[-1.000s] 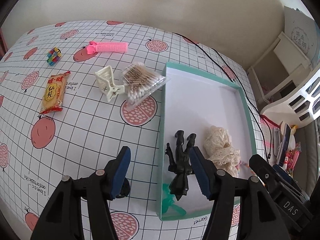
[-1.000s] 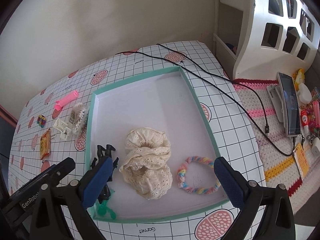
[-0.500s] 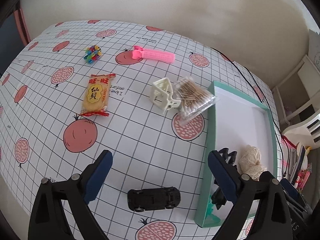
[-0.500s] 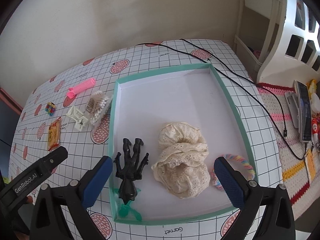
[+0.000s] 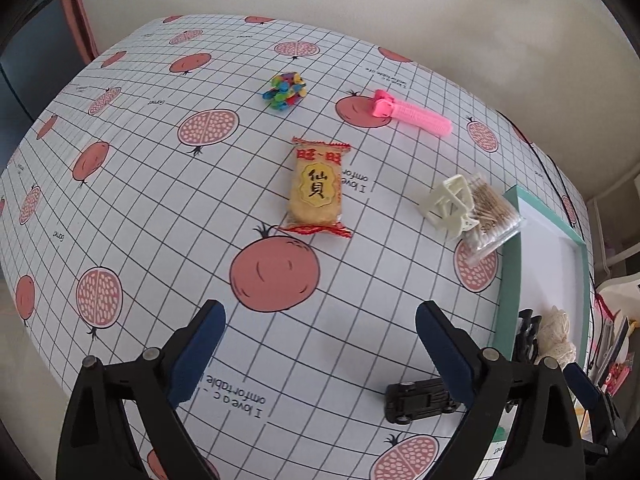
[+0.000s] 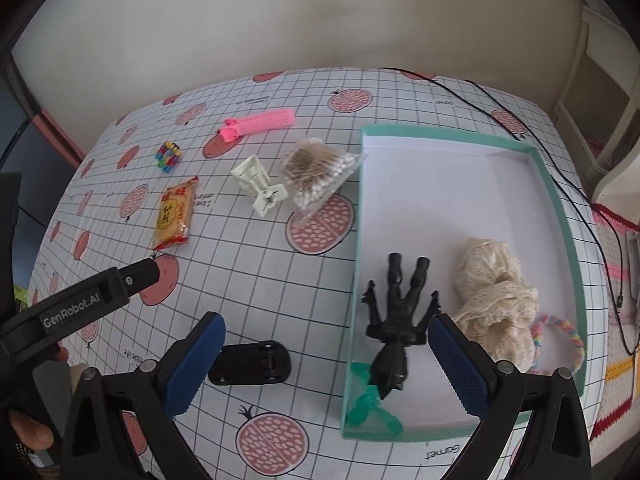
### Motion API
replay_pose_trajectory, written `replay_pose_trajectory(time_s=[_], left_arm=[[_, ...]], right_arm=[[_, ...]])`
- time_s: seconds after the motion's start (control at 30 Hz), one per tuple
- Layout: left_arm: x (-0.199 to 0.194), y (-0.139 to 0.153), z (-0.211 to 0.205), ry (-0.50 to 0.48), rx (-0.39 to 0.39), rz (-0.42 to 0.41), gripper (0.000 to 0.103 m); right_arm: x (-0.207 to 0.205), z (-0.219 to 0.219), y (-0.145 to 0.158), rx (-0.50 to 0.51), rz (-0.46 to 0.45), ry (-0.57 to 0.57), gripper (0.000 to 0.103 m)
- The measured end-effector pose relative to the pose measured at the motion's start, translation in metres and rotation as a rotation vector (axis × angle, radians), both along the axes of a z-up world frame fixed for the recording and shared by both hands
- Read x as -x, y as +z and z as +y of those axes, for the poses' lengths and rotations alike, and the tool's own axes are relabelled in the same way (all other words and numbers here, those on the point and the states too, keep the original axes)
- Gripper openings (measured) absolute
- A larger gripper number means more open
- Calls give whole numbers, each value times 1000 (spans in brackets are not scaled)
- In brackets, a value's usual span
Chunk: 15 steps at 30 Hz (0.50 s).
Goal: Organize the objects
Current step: 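Grasp black toy car with right gripper while left gripper moves to cracker packet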
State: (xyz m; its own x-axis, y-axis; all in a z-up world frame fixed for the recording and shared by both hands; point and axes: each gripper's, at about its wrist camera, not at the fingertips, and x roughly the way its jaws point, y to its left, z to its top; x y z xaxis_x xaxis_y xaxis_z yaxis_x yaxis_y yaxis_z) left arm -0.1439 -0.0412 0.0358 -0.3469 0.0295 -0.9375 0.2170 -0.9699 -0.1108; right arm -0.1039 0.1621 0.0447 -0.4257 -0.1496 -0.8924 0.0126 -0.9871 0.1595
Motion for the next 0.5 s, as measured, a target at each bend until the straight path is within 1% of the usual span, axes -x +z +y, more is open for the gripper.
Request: replay_pose_trajectory(time_s=[0.13, 0.27, 0.37, 0.5], left_arm=[[-1, -4, -16, 3, 14, -23, 96], [-1, -5, -27, -2, 12, -30, 96], [-2, -6, -34, 2, 11, -34, 96], [-2, -8, -41, 26, -8, -44, 96]], right_arm=[[1, -23, -6, -13, -22, 47, 103], [0, -43, -13, -45, -39, 121, 103], [-3, -51, -17, -62, -47, 174, 103], [-7, -56, -26, -106, -79, 228, 103]])
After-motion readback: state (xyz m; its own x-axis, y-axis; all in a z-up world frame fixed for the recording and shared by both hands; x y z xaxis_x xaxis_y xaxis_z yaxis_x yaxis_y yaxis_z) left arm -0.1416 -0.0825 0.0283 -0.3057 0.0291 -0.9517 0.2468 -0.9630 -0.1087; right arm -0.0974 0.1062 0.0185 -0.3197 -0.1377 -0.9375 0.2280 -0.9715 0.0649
